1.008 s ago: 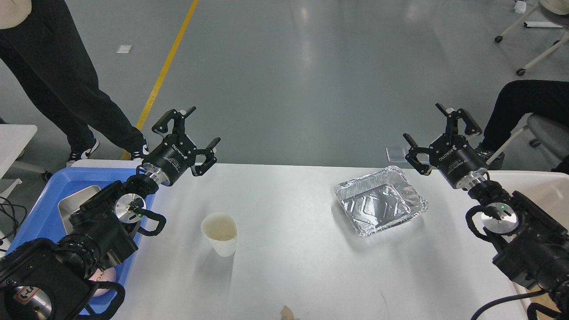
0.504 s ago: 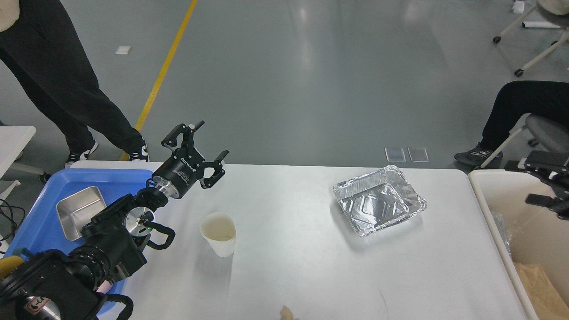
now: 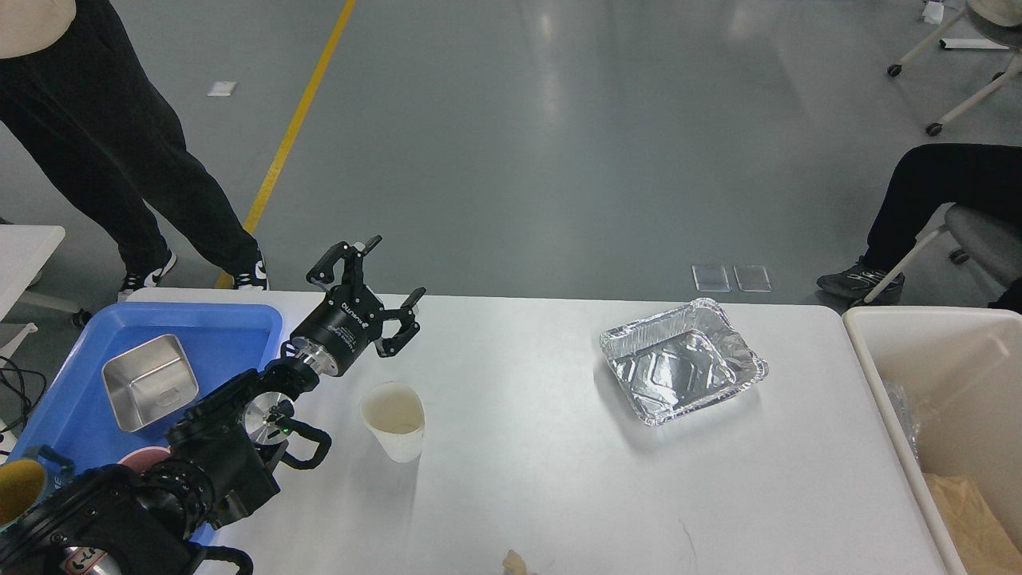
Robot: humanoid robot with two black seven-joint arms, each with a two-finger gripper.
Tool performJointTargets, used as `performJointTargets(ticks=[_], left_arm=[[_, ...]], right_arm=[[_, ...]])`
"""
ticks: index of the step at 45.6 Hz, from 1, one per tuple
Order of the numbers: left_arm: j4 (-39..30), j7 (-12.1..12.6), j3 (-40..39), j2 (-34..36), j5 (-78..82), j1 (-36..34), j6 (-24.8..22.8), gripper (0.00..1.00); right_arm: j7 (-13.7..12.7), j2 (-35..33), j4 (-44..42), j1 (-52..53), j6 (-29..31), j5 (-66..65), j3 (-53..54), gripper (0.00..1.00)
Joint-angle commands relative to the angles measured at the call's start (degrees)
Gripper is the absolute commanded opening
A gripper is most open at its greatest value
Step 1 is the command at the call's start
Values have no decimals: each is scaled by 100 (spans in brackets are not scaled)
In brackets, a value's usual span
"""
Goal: Tidy desktop
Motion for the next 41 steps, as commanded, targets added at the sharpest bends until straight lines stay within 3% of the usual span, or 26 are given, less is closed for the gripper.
performJointTargets(ticks=[1, 9, 13, 22, 28, 31, 36, 41], left_arm=[[1, -41, 5, 31, 0, 64, -8, 96], [1, -67, 5, 84, 9, 319, -8, 96], [1, -93, 5, 93, 9, 451, -8, 96], [1, -111, 5, 260, 18, 557, 1, 96], [1, -120, -3, 339, -26, 592, 10, 96], [1, -155, -3, 374, -26, 662, 10, 96], [1, -164, -3, 374, -35, 689, 19, 96], [1, -164, -3, 365, -35, 750, 27, 96]], right_arm=[[-379, 802, -383, -4, -431, -31, -7, 100], [-547, 3060, -2052, 320, -511, -872, -7, 100], [-477, 4519, -3291, 838, -406, -2199, -8, 100], [-204, 6638, -5287, 1928, -371, -3836, -182, 100], [-11, 7483, -6377, 2605, -844, -4171, -1332, 100], [322, 7939, -7061, 2877, -1414, -4171, -2192, 100], [771, 8582, -7977, 3037, -1855, -4118, -2986, 100], [842, 8776, -8181, 3037, -1944, -4118, -3075, 100]])
